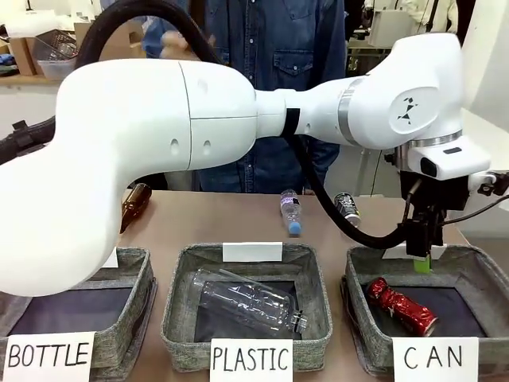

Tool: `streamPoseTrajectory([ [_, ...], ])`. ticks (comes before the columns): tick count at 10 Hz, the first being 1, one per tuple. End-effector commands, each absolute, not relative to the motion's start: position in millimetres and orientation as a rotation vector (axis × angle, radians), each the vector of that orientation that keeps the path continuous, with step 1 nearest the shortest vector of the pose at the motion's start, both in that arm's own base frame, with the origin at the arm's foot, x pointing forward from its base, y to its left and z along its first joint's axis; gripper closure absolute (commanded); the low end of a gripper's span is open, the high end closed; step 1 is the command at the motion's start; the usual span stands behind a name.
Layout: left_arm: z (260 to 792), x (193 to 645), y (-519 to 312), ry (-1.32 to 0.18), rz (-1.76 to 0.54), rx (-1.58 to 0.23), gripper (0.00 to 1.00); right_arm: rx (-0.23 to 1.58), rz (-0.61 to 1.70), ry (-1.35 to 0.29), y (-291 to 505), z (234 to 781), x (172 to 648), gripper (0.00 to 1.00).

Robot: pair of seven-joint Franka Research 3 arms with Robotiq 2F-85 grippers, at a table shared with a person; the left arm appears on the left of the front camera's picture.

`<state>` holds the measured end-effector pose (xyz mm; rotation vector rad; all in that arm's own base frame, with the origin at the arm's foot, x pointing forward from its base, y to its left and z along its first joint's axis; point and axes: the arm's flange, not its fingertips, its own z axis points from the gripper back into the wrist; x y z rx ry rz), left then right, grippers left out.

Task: Sort the can waste into the basket.
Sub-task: Pick up the can waste from the table and place it in the right Fabric basket.

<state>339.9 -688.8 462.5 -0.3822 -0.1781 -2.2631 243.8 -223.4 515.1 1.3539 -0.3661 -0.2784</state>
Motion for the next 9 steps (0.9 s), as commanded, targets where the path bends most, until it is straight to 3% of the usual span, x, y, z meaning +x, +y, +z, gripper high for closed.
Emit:
streamPoseTrajectory([
  [1,473,346,-696,-0.158,-2.246,-0.337,0.0,1.358,-0.287,-0.388,-221,516,246,0.0],
  [5,474,349,-694,-0.103,-2.226,-0.312,0.0,1.358,-0.287,-0.388,-221,516,246,0.0],
  [7,476,347,-684,0.075,-2.149,-0.192,0.0,1.358,-0.287,-0.388,-221,516,246,0.0],
  [9,485,346,-659,0.076,-2.085,-0.106,0.0,1.358,-0.287,-0.388,-221,516,246,0.0],
])
